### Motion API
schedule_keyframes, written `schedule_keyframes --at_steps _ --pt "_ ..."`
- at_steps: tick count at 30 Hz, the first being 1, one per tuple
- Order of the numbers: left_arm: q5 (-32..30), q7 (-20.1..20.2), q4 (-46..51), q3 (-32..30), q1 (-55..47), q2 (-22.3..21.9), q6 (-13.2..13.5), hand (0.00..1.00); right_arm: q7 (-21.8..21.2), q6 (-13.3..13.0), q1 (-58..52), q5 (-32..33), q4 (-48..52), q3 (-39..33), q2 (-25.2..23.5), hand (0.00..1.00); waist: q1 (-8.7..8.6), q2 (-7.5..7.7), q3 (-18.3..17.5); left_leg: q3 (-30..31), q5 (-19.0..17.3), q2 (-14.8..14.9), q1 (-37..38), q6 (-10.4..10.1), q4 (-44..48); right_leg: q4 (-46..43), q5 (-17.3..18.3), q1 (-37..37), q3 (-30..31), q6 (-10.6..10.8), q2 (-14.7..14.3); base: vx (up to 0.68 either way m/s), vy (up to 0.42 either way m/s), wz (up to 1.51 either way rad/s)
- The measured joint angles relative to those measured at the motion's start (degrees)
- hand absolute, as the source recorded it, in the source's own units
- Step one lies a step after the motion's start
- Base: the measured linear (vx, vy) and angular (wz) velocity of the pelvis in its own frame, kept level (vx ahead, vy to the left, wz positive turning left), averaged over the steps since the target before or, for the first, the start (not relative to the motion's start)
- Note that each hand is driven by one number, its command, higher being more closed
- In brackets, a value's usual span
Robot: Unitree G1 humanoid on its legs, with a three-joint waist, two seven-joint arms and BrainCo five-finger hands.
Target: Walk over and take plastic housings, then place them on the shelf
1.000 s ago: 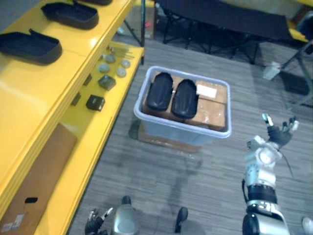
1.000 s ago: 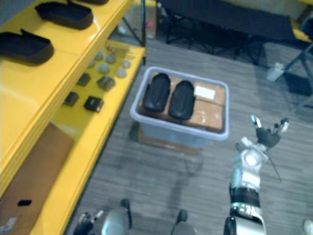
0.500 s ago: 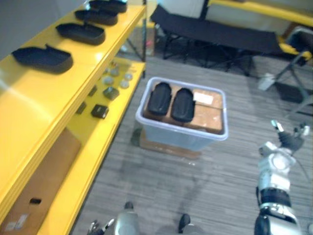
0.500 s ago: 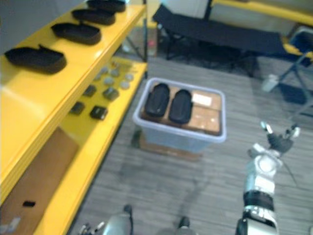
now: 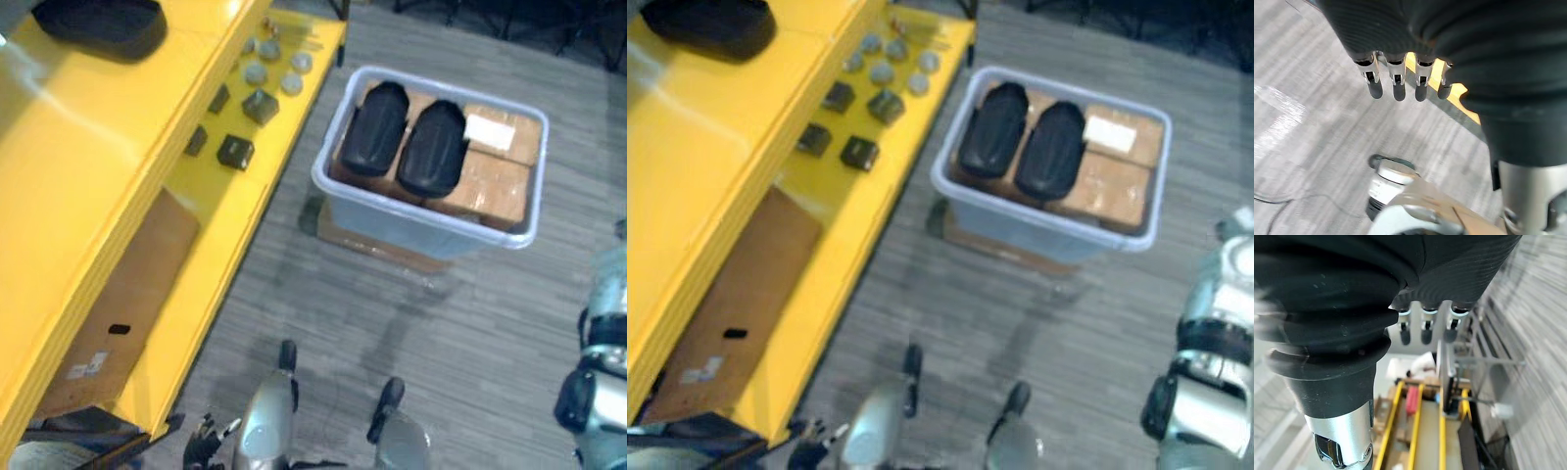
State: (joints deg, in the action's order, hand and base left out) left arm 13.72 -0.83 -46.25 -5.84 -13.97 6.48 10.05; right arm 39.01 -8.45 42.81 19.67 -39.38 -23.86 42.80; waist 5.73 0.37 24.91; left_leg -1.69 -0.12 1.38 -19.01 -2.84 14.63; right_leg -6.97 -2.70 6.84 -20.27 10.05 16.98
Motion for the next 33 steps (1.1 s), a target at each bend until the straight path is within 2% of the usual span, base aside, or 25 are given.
schedule_keyframes --at_steps 6,10,13,14,20,21,22,27,29,33 --pt "4.03 -0.10 -0.86 2.15 1.82 0.10 0.25 0.00 2.29 4.91 8.47 2.76 -9.48 5.12 7.72 0.00 0.10 -1.56 1.42 0.45 0.13 -0.07 -3.27 0.09 0.70 -1.15 0.02 3.33 0.08 -0.04 0.01 0.00 0.007 0.01" --pt "6.34 -0.06 -2.66 2.21 4.34 0.14 -0.15 0.00 2.32 7.67 11.97 5.16 -14.54 8.30 12.87 0.00 0.17 -3.50 2.97 0.92 0.14 -0.13 -5.95 0.11 1.68 -2.22 0.05 6.09 0.07 -0.09 0.09 -0.01 0.011 0.02" --pt "6.73 0.37 -3.44 2.57 4.79 0.38 -0.11 0.00 2.10 8.81 14.22 6.78 -17.58 10.52 14.02 0.00 0.41 -4.76 3.61 0.96 0.15 -0.18 -7.18 0.09 1.95 -2.88 0.17 7.59 0.19 -0.26 0.12 0.00 0.000 0.00" --pt "6.85 0.95 -4.68 3.20 5.53 0.40 -0.16 0.00 1.65 8.92 14.74 6.79 -18.50 10.76 14.82 0.00 0.78 -5.63 4.05 0.98 0.18 -0.26 -7.48 0.05 1.94 -3.26 0.27 8.19 0.25 -0.36 0.23 0.00 0.000 0.00" --pt "8.96 2.69 -7.07 5.58 6.75 0.25 0.02 0.00 -2.58 9.15 16.64 6.56 -20.40 14.85 16.65 0.00 2.41 -8.56 5.16 1.40 0.80 -0.40 -10.11 0.02 2.01 -5.16 0.78 11.55 0.42 -0.63 0.47 0.00 0.002 -0.01" --pt "9.02 3.45 -7.08 6.59 6.81 0.23 0.50 0.00 -3.82 8.97 16.91 6.53 -20.41 16.09 16.77 0.00 3.21 -9.16 5.37 1.60 0.84 -0.47 -10.68 0.00 2.04 -5.57 0.88 12.25 0.45 -0.62 0.55 0.00 -0.006 0.05" --pt "9.13 3.78 -7.16 7.07 6.81 0.17 0.96 0.00 -4.45 8.76 17.00 6.48 -20.40 17.15 16.79 0.00 3.25 -9.46 5.32 2.15 0.84 -0.59 -11.21 0.00 2.26 -5.73 0.98 12.46 0.18 -0.61 0.55 0.00 -0.005 0.07" --pt "11.11 4.88 -7.18 7.12 7.03 -0.12 2.41 0.00 -7.29 5.77 17.84 6.09 -20.11 19.89 16.79 0.00 5.24 -9.87 5.35 4.51 0.84 -1.27 -13.13 -0.03 3.36 -8.36 2.34 14.45 -0.26 -0.64 1.34 -0.01 0.000 0.11" --pt "11.19 5.14 -7.28 7.12 7.23 -0.14 2.66 0.00 -7.82 4.27 19.05 5.16 -19.49 21.62 16.79 0.00 6.71 -9.87 5.35 4.67 0.84 -1.38 -13.78 -0.03 3.64 -8.88 2.48 15.14 -0.27 -0.69 1.50 -0.02 0.010 0.07" --pt "13.24 6.00 -7.53 7.12 7.23 -0.14 2.88 0.00 -7.85 2.38 19.72 4.27 -19.15 23.22 16.79 0.00 7.58 -9.88 5.34 5.71 0.82 -1.97 -14.34 -0.05 4.10 -9.43 2.86 15.06 -1.33 -0.64 1.98 -0.03 0.021 0.15"
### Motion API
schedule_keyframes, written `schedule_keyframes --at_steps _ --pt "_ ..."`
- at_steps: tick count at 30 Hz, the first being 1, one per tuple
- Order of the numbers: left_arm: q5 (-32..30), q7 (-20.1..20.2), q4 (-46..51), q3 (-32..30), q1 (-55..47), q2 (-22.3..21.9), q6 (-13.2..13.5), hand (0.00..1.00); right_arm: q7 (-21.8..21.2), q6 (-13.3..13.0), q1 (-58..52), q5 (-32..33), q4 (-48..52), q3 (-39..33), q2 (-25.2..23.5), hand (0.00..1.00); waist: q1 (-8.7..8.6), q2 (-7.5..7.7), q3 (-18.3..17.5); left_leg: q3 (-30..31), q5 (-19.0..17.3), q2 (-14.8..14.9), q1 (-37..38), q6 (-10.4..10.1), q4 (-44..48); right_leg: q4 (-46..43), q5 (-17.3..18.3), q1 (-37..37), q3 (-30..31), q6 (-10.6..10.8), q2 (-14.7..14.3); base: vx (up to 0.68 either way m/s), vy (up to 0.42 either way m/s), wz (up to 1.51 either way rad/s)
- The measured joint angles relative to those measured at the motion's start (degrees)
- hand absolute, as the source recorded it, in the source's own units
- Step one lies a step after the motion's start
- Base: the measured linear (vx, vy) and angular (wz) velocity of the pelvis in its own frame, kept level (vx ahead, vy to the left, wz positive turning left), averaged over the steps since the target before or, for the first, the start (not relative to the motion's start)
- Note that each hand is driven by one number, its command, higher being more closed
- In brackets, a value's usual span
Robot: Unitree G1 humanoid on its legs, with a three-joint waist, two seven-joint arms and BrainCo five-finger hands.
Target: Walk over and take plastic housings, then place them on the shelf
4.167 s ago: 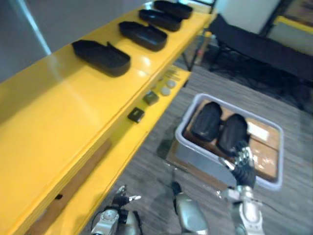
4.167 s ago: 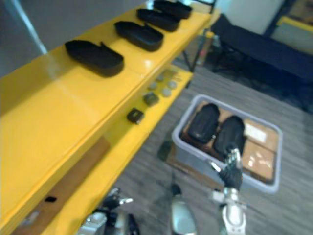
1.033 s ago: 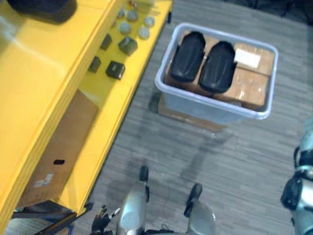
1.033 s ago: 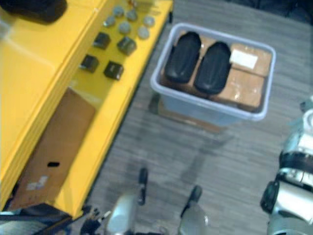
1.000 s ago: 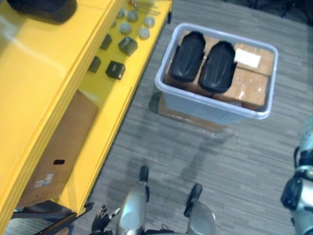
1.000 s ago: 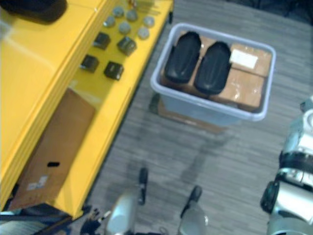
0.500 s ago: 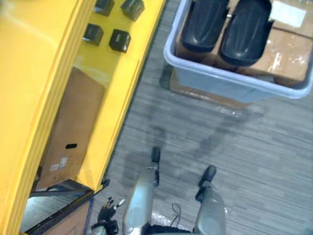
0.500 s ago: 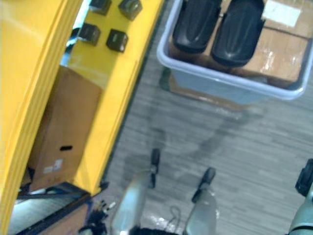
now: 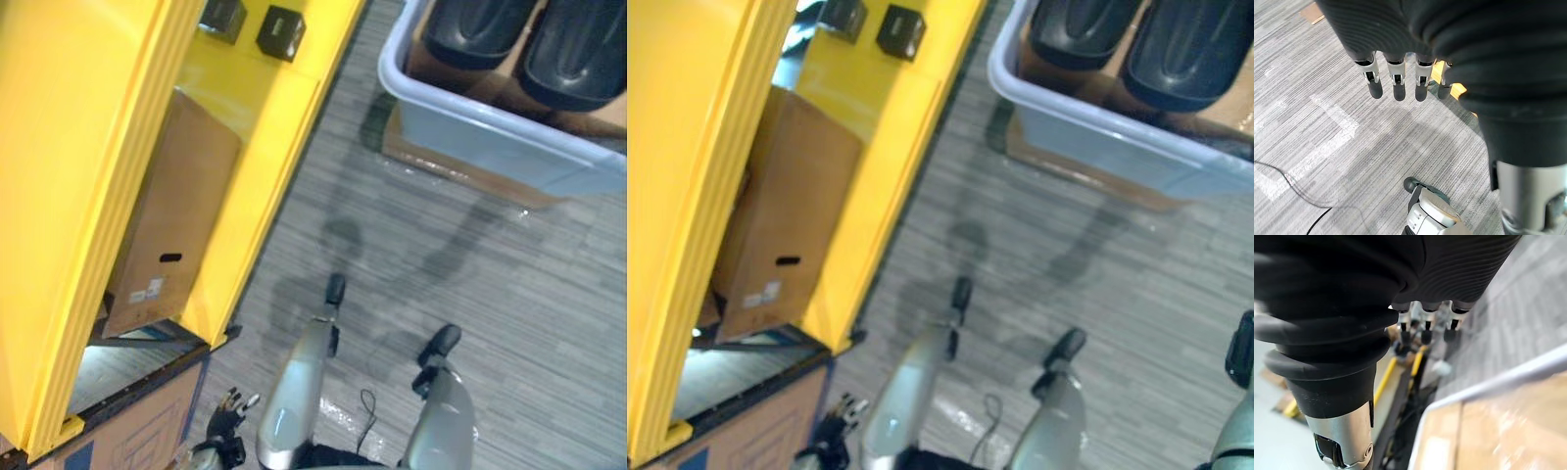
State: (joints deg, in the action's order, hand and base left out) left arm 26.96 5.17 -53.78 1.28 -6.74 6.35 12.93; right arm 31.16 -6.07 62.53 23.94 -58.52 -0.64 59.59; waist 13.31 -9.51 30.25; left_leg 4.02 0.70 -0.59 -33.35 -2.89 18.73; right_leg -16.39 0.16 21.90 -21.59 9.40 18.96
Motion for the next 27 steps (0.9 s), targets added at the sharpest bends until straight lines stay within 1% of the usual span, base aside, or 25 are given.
schedule_keyframes --at_steps 6,9,10,11,13,14,15,17,18,19,21,23,25,27 --pt "0.23 0.32 -1.42 0.04 0.30 -0.04 0.87 0.00 -0.23 -0.28 0.86 0.09 1.21 1.34 -0.10 0.00 1.83 -0.03 -0.02 0.35 -0.03 -0.05 -0.97 -0.01 0.95 -0.16 0.22 0.37 -0.35 -0.39 0.00 -0.01 0.006 0.02" --pt "0.31 0.44 -1.45 0.61 0.31 -0.04 1.14 0.00 -0.21 0.61 1.00 0.68 1.19 2.41 -0.25 0.00 2.38 -0.35 -0.22 0.69 -0.04 -0.09 -1.67 -0.03 1.33 -0.29 0.26 0.60 -0.67 -0.43 -0.02 -0.01 0.007 0.04" --pt "0.73 0.46 -1.48 1.73 0.39 -0.04 1.40 0.00 0.04 2.13 1.33 1.30 1.02 2.40 -0.25 0.00 2.55 -0.67 -0.44 1.04 -0.05 -0.17 -2.27 -0.04 1.62 -0.43 0.27 0.96 -1.00 -0.44 -0.02 -0.01 0.009 0.09" --pt "1.40 0.53 -1.53 2.24 0.49 -0.08 1.48 0.00 0.04 2.77 1.32 1.43 0.64 2.46 -0.26 0.00 2.76 -0.84 -0.55 1.17 -0.05 -0.17 -2.54 -0.05 1.79 -0.52 0.28 1.10 -1.15 -0.46 -0.02 0.00 0.014 0.09" --pt "2.01 0.78 -2.03 3.19 1.24 -0.23 1.62 0.00 0.19 5.13 1.32 2.64 -2.36 2.48 -0.69 0.00 4.00 -1.30 -0.85 1.43 -0.05 -0.16 -2.76 -0.05 1.88 -0.91 0.43 1.29 -1.46 -0.44 0.00 0.00 0.010 0.05" --pt "2.03 0.80 -2.25 3.66 1.43 -0.24 1.65 0.00 0.19 5.51 1.31 2.79 -2.87 2.51 -0.75 0.00 4.37 -1.53 -1.01 1.49 -0.05 -0.16 -2.77 -0.05 1.88 -0.99 0.48 1.30 -1.53 -0.46 0.01 0.00 0.000 0.00" --pt "2.26 0.88 -3.30 4.44 1.98 -0.43 1.75 0.00 0.21 6.50 1.31 2.84 -3.33 2.59 -0.75 0.00 5.03 -2.02 -1.34 1.52 -0.04 -0.16 -2.77 -0.05 1.88 -1.02 0.58 1.31 -1.57 -0.60 0.02 0.00 0.000 0.00" --pt "2.40 1.25 -3.80 4.82 2.16 -0.80 1.87 0.00 0.21 7.29 1.33 3.17 -3.38 3.69 -0.75 0.00 5.85 -2.79 -1.87 1.62 -0.04 -0.20 -2.84 -0.05 1.87 -1.00 0.71 1.34 -1.69 -0.60 0.06 0.00 0.000 0.00" --pt "2.47 1.35 -3.78 5.41 2.23 -0.81 1.98 0.00 0.21 7.64 1.34 3.54 -3.42 4.15 -0.74 0.00 6.42 -3.29 -2.21 1.66 -0.05 -0.20 -2.93 -0.05 1.86 -0.99 0.91 1.51 -1.71 -0.57 0.12 0.00 0.000 0.00" --pt "2.54 1.46 -3.78 5.70 2.23 -0.80 2.01 0.00 0.21 7.72 1.36 3.53 -3.42 4.60 -0.74 0.00 6.57 -3.52 -2.38 1.72 -0.06 -0.23 -2.99 -0.07 1.85 -1.04 0.99 1.57 -1.77 -0.53 0.15 0.00 0.000 0.00" --pt "4.24 2.25 -3.87 6.52 2.24 -1.17 2.02 0.00 0.21 8.64 1.40 3.53 -3.69 4.99 -0.73 0.00 7.77 -4.60 -3.14 1.78 -0.08 -0.23 -3.41 -0.10 1.80 -1.05 1.08 2.00 -1.84 -0.53 0.17 0.00 0.000 0.00" --pt "4.31 2.59 -4.05 6.95 2.28 -1.43 2.07 0.00 0.23 8.98 1.68 3.49 -4.14 5.90 -0.71 0.00 8.38 -5.62 -3.88 1.96 -0.06 -0.27 -4.12 -0.09 1.88 -1.04 1.04 2.31 -2.04 -0.42 0.17 0.02 0.002 0.02" --pt "4.61 2.80 -4.20 7.26 2.30 -1.44 2.20 0.00 1.40 9.07 2.59 3.35 -5.21 7.41 -0.44 0.00 9.07 -6.20 -4.29 2.12 -0.05 -0.30 -4.65 -0.08 2.01 -1.05 0.96 2.69 -2.10 -0.29 0.15 0.02 0.002 0.02" --pt "4.66 2.88 -4.30 8.02 2.52 -1.46 2.65 0.00 2.20 9.14 3.37 3.35 -5.65 7.49 0.48 0.00 9.88 -6.41 -4.45 2.67 -0.05 -0.47 -4.81 -0.08 2.03 -1.07 0.95 2.84 -2.14 -0.27 0.12 0.01 0.002 0.02"
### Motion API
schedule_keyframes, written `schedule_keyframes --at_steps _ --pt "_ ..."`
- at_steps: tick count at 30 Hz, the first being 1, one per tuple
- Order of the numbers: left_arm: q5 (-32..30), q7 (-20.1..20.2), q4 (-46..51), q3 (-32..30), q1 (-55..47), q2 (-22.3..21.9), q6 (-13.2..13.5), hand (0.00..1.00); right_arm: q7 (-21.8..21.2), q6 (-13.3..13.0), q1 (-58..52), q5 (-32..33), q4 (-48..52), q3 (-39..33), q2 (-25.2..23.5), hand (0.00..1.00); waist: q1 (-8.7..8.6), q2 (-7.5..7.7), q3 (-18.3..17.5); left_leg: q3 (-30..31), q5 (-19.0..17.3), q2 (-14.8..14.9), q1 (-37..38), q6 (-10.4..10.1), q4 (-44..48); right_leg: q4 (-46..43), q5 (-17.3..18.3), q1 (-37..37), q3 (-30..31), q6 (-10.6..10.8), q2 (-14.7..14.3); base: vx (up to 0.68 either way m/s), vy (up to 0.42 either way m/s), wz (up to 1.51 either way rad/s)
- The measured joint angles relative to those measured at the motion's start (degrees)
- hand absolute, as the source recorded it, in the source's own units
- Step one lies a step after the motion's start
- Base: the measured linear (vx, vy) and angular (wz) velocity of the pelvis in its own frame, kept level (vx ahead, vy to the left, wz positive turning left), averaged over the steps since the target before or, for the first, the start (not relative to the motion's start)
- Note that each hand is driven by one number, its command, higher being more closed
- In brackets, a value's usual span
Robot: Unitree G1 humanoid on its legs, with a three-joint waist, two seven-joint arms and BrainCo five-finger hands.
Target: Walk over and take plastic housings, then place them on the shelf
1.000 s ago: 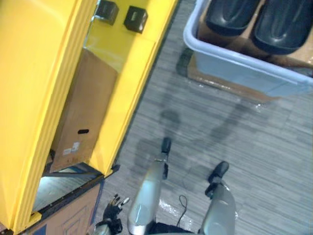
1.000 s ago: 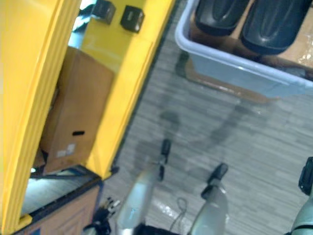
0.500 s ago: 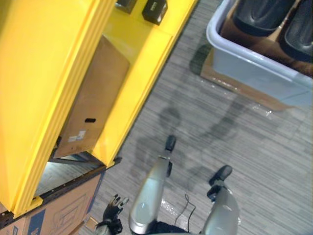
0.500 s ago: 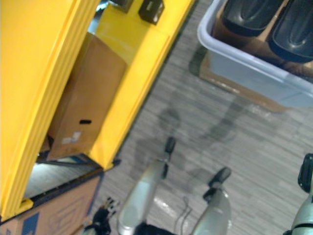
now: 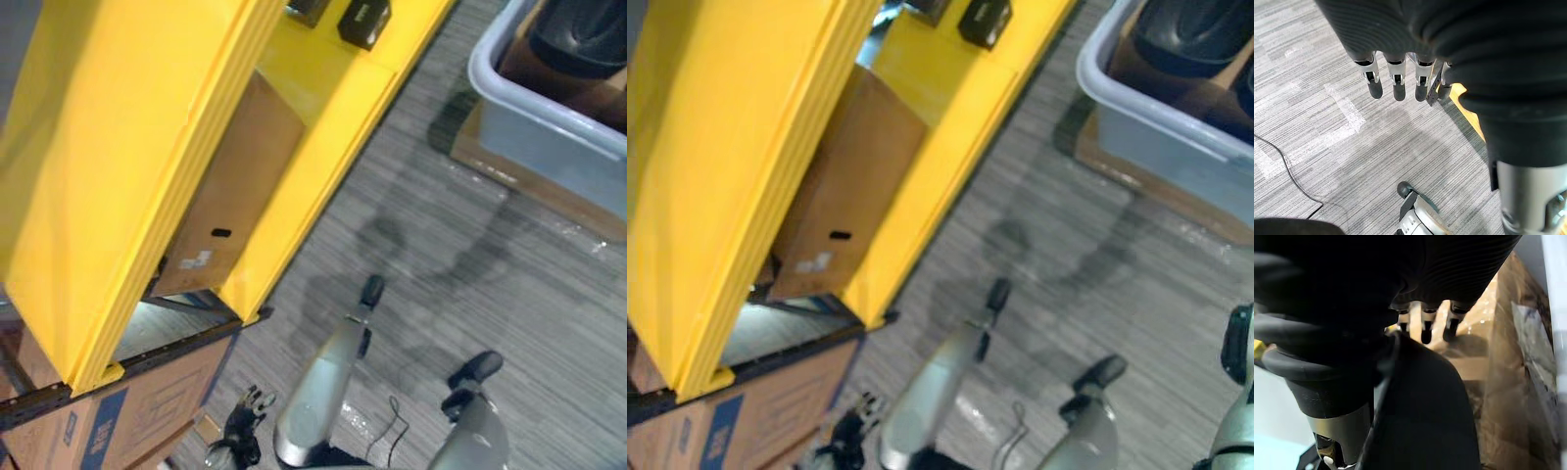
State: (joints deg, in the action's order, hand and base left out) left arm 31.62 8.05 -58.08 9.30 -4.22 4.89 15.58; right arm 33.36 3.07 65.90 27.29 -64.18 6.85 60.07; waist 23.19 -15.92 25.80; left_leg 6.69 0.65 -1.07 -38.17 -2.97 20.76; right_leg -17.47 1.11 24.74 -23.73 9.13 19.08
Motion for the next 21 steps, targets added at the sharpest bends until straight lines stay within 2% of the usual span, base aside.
schedule_keyframes --at_steps 2,3,5,6,11,21 --pt "0.02 0.25 -1.13 0.77 0.92 -0.23 0.42 0.00 0.74 0.80 0.10 -0.01 -0.32 0.07 0.89 0.00 0.72 -0.42 -0.30 0.59 -0.13 -0.16 -0.16 -0.17 0.10 0.04 0.23 0.02 -0.37 -0.09 -0.01 0.01 0.009 0.07" --pt "0.06 0.54 -1.62 0.78 1.52 -0.71 0.57 0.00 1.94 1.31 0.19 -0.02 -0.63 0.15 1.41 0.00 1.30 -0.77 -0.57 0.80 -0.30 -0.12 -0.66 -0.37 0.54 0.07 0.43 0.12 -0.81 -0.35 -0.04 0.00 0.021 0.12" --pt "0.05 1.14 -1.61 1.16 2.00 -1.10 0.69 0.00 4.69 1.87 0.52 -0.03 -0.69 0.41 1.56 0.00 1.42 -1.45 -1.08 1.73 -0.57 -0.15 -1.94 -0.56 1.59 -0.01 0.55 0.29 -1.69 -0.39 -0.18 0.00 0.024 0.12" --pt "0.07 1.19 -1.62 1.15 2.34 -1.09 0.84 0.00 6.24 1.90 0.57 -0.04 -1.22 1.29 1.56 1.00 1.69 -1.46 -1.08 1.89 -0.59 -0.16 -2.06 -0.59 1.62 -0.07 0.60 0.40 -1.84 -0.41 -0.17 0.00 0.019 0.06" --pt "1.76 1.18 -1.66 3.12 2.54 -1.09 1.00 0.00 10.40 2.49 0.64 0.05 -3.24 1.16 1.69 1.00 2.99 -1.46 -1.08 2.13 -0.72 -0.08 -1.94 -0.77 1.70 -0.20 0.82 0.10 -2.17 -0.49 -0.17 0.00 0.004 0.01" --pt "1.94 1.18 -1.69 3.31 2.56 -1.09 1.07 0.00 10.38 6.11 0.67 -0.10 -4.30 1.16 3.00 1.00 3.45 -2.35 -1.76 1.68 -0.74 0.23 -0.47 -0.81 0.97 -0.03 0.93 -0.71 -1.76 -0.52 -0.17 0.00 0.002 -0.01"
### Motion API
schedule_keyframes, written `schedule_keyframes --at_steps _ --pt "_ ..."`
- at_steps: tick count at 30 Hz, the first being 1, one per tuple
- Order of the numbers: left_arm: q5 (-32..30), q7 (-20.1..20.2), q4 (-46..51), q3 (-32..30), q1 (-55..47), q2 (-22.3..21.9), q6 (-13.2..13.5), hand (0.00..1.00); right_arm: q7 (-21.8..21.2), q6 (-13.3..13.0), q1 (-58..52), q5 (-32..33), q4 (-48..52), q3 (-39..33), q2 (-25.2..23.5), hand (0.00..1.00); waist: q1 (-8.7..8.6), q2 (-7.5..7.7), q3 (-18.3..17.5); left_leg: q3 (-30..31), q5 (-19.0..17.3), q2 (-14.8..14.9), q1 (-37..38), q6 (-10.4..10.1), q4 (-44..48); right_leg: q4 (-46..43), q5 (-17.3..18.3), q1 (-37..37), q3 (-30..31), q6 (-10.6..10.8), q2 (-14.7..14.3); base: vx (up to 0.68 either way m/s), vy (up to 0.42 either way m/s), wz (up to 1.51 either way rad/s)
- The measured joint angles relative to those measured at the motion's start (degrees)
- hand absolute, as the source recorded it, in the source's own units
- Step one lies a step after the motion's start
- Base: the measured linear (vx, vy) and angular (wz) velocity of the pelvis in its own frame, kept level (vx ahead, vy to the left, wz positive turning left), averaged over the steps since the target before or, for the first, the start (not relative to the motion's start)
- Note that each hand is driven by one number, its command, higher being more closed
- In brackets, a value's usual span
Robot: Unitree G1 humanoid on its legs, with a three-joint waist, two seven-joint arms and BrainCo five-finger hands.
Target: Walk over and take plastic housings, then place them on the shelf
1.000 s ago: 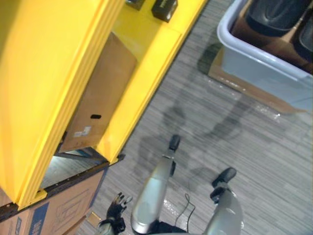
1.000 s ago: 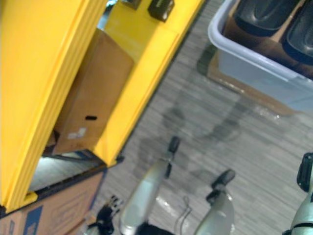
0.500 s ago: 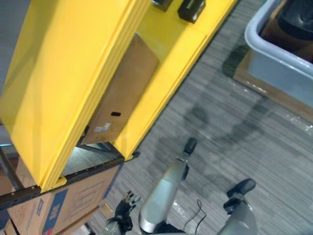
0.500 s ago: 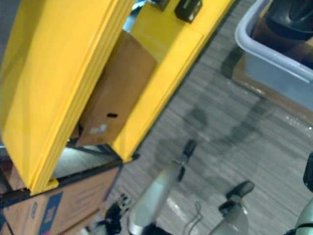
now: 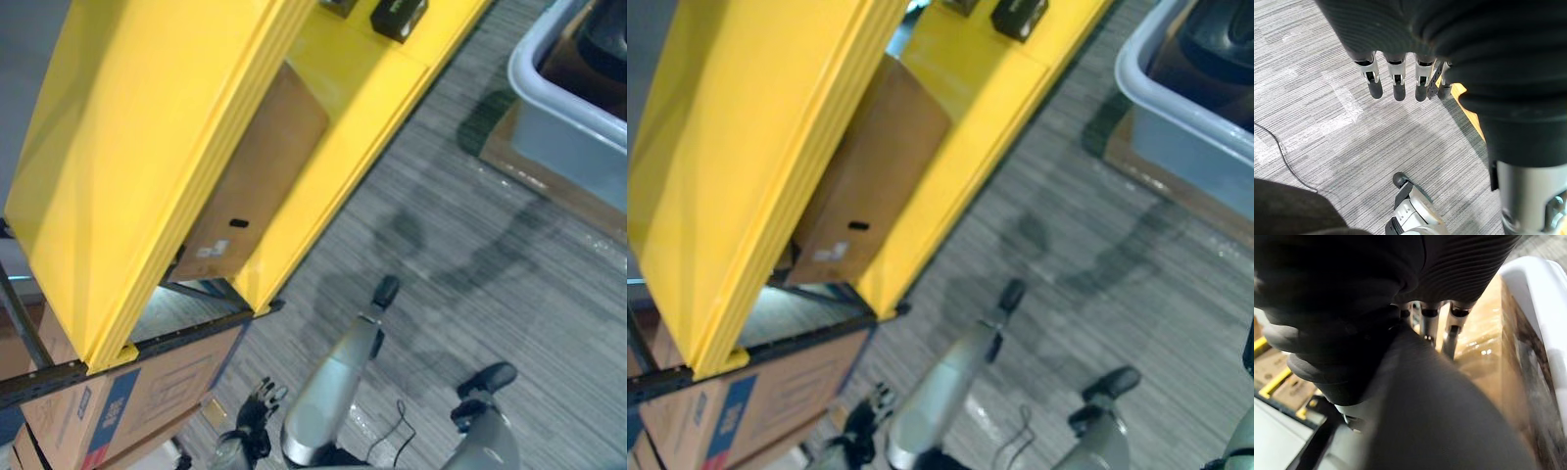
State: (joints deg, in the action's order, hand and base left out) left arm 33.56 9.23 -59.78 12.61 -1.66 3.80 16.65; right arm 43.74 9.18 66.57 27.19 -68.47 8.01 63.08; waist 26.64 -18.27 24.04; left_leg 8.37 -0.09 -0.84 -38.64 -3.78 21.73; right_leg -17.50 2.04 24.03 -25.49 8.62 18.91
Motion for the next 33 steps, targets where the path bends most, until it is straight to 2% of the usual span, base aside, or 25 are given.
schedule_keyframes --at_steps 5,9,12,15,22,25,28,32,33 --pt "0.21 0.00 -0.03 0.04 -0.01 0.00 0.13 0.00 0.10 4.47 0.73 -2.01 -0.15 0.78 0.00 1.00 0.25 -0.30 -0.23 -0.72 0.19 0.22 0.85 0.01 -1.08 0.28 -0.03 -0.17 0.50 0.07 0.02 0.02 0.008 -0.04" --pt "0.33 0.01 0.09 -0.09 -0.01 0.00 1.84 0.00 0.13 8.48 1.91 -4.86 -2.12 1.08 -0.02 1.00 0.21 -0.29 -0.23 -0.78 0.18 0.17 1.82 0.00 -1.25 0.38 -0.14 -1.43 0.36 0.27 -0.03 0.04 0.002 0.02" --pt "0.36 0.00 0.34 -0.40 0.02 0.00 2.26 0.00 -0.12 9.99 1.90 -5.68 -2.96 1.07 -0.17 1.00 0.06 -0.22 -0.18 -0.78 0.14 0.10 2.52 -0.01 -1.41 0.54 -0.12 -2.09 0.33 0.23 -0.10 0.00 0.000 0.00" --pt "0.40 -0.08 0.93 -1.17 0.02 0.03 2.48 0.00 -0.50 11.21 1.98 -8.32 -3.40 1.02 -0.22 1.00 -0.92 0.07 0.04 -0.66 0.13 0.13 2.63 -0.02 -1.33 0.41 -0.10 -2.28 0.28 0.19 -0.23 -0.01 0.004 0.00" --pt "2.38 -0.59 5.79 -4.28 -0.12 0.50 4.51 0.00 -2.89 13.41 1.92 -11.25 -4.67 0.21 -1.99 1.00 -4.23 2.26 1.68 -1.04 -0.01 0.49 4.63 0.04 -1.25 0.58 -0.01 -4.24 0.52 -0.04 -0.56 -0.03 0.011 -0.03" --pt "2.60 -1.97 9.31 -5.27 -0.17 2.22 4.99 0.00 -4.05 13.38 1.89 -12.35 -4.48 -0.77 -2.76 1.00 -5.74 4.25 3.12 -1.28 -0.12 1.57 5.47 -0.04 -1.37 0.93 -0.15 -4.91 0.75 -0.10 -1.52 -0.02 -0.014 -0.11" --pt "4.58 -4.83 13.76 -5.92 -0.52 3.05 6.74 0.00 -5.13 13.21 1.77 -13.90 -4.13 -2.56 -4.01 1.00 -7.18 6.83 4.91 -1.40 -0.31 2.33 7.75 -0.35 -1.86 1.09 0.00 -6.81 0.91 -0.34 -1.95 -0.01 -0.024 -0.05" --pt "4.81 -8.84 22.75 -8.62 -0.83 3.20 7.24 0.00 -5.11 11.85 1.55 -16.54 -1.73 -4.40 -4.79 1.00 -8.61 8.08 5.75 -1.51 -0.07 2.50 10.00 -0.65 -3.13 1.33 0.10 -8.55 0.76 -0.45 -2.09 0.00 0.000 0.00" --pt "4.47 -10.85 27.31 -10.49 -0.75 3.58 7.36 0.00 -5.08 11.24 1.05 -17.17 -0.25 -5.11 -4.90 1.00 -9.10 8.57 6.07 -1.50 0.14 2.62 10.75 -0.81 -3.64 1.65 0.10 -9.31 0.66 -0.45 -2.23 -0.02 -0.034 0.00"
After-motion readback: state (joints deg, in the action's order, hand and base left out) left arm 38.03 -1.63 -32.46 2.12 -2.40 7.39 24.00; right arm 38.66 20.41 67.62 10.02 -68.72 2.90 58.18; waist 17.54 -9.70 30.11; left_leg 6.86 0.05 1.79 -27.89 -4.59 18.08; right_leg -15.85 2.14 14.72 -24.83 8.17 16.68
